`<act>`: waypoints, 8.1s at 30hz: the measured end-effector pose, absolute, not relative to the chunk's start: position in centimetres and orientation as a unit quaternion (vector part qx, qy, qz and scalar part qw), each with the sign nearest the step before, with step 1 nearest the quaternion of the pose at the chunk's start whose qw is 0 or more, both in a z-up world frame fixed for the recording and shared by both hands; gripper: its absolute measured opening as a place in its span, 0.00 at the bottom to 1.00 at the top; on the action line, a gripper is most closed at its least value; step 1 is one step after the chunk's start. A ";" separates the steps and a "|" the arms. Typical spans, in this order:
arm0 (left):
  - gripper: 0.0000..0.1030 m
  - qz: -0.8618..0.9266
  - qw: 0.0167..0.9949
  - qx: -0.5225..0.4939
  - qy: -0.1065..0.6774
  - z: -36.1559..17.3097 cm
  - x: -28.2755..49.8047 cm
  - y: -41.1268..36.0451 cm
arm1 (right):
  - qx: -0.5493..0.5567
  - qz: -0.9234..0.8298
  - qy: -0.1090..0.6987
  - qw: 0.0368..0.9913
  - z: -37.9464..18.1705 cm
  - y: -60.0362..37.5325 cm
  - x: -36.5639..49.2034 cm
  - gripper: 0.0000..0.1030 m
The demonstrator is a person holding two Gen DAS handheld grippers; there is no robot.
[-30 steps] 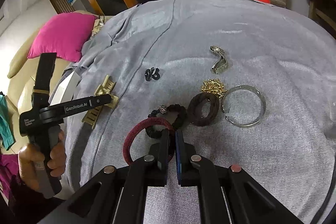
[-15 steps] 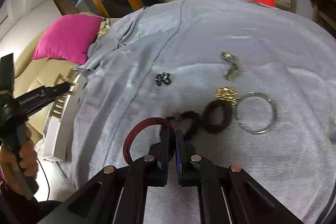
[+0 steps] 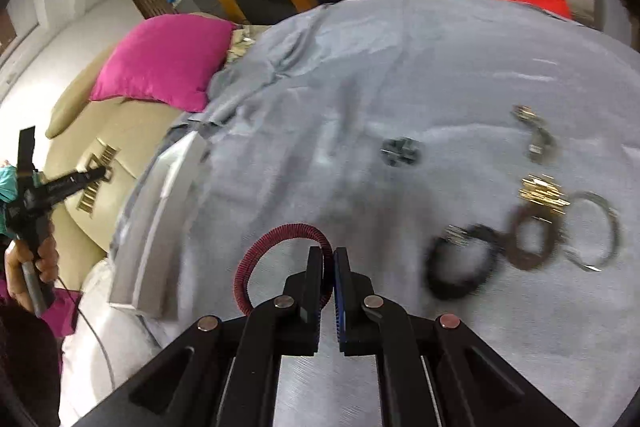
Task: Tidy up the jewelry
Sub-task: 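Carry the claw clip in the left tool while the right tool carries the red tie to the tray, then lower the red hair tie into the white tray and open the right tool, then lower the cream claw clip into the tray and open the left tool, then grasp the black beaded scrunchie with the left tool while the right tool grasps the brown hair tie, then carry the scrunchie in the left tool while the right tool carries the brown tie to the tray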
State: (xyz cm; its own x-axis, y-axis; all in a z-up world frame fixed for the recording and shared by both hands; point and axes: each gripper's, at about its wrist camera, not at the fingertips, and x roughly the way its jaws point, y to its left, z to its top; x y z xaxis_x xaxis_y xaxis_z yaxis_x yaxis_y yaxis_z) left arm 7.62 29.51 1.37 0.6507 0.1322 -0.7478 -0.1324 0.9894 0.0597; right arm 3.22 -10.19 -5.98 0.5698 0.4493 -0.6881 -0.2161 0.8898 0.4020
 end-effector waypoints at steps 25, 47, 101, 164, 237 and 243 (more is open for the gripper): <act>0.39 0.022 0.868 -0.086 0.488 -7.2 -1.1 30.5 | 0.035 0.307 0.496 0.811 -5.9 26.4 22.0 0.06; 0.43 0.006 0.872 -0.086 0.482 -8.2 -1.1 32.2 | 0.050 0.261 0.497 0.826 -5.9 24.0 22.3 0.24; 0.55 -0.132 0.901 0.050 0.411 -0.1 -0.3 6.4 | 0.225 0.050 0.446 0.865 -3.7 -25.9 2.1 0.23; 0.09 -0.224 0.835 0.017 0.503 -8.9 5.6 -6.4 | 0.332 0.051 0.470 0.816 -10.1 -26.9 5.2 0.10; 0.09 0.002 0.924 -0.060 0.378 -0.5 2.8 14.1 | 0.201 0.181 0.369 0.889 -2.2 -10.4 3.6 0.09; 0.09 0.019 0.903 -0.099 0.418 -2.4 2.7 18.7 | 0.167 0.218 0.383 0.882 -1.7 -3.9 5.5 0.09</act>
